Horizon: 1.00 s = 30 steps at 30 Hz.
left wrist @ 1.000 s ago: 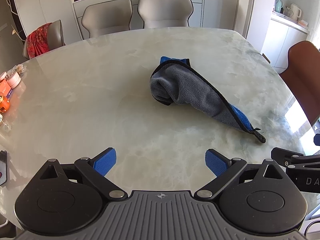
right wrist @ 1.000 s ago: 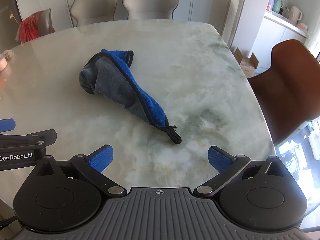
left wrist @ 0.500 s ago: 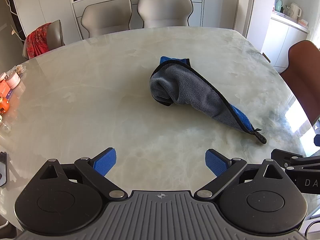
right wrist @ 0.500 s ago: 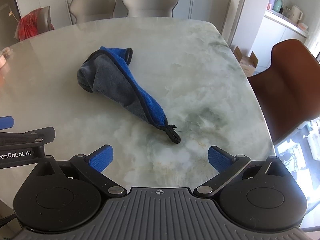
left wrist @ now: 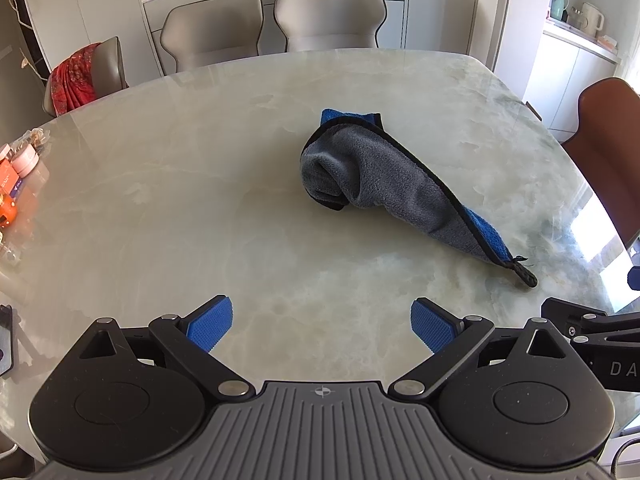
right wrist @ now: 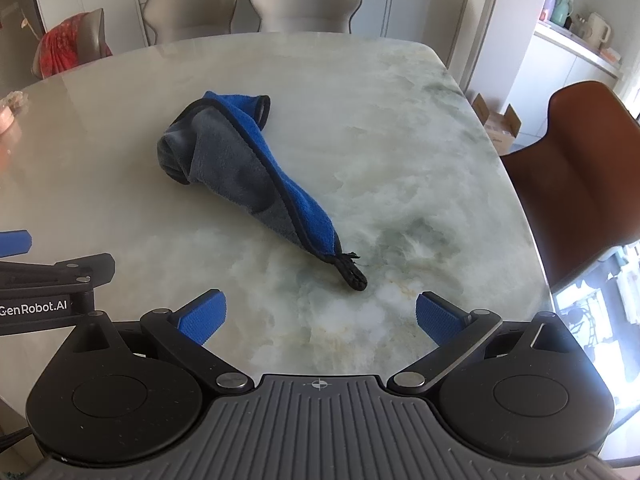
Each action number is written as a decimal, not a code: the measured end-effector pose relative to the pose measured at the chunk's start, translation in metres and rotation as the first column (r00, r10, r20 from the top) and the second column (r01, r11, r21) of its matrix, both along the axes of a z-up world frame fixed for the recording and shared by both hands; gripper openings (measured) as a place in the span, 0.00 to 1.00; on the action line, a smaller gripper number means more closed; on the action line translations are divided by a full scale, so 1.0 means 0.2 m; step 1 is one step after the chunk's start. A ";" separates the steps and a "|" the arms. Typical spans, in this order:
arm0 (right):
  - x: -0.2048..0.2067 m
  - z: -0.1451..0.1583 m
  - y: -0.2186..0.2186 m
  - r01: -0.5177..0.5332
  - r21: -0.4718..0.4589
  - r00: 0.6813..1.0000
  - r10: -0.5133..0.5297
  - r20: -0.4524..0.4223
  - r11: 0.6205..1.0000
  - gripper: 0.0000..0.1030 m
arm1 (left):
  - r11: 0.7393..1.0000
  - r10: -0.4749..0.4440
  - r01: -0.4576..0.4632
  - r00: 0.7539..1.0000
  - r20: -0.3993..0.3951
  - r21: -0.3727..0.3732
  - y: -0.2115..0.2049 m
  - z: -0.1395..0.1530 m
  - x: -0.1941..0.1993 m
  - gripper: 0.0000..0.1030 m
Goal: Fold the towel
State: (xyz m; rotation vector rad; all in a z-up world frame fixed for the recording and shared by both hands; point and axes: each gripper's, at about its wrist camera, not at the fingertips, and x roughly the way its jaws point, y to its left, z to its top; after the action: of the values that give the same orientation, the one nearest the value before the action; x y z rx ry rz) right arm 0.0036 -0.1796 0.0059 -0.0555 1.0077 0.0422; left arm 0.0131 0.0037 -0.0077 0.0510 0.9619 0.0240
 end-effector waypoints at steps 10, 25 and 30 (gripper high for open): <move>0.03 0.04 0.00 -0.038 0.066 0.997 0.033 0.075 0.997 1.00 | 0.999 -0.033 0.033 0.999 -0.002 0.017 0.01 0.00 0.06 0.96; 0.19 -0.01 0.02 -0.176 0.105 0.980 0.164 0.115 0.979 0.71 | 0.989 -0.137 0.138 0.990 0.024 -0.045 0.13 0.00 0.28 0.96; 0.27 -0.10 0.01 -0.176 0.132 0.983 0.167 0.076 0.975 0.59 | 0.980 -0.200 0.200 0.979 0.045 0.018 0.12 -0.04 0.35 0.96</move>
State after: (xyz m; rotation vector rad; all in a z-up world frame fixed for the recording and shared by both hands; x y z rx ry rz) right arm 0.0571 -0.1772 -0.0141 -0.0168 0.9313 0.2668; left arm 0.0841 0.0284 -0.0153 0.1590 0.9061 -0.1534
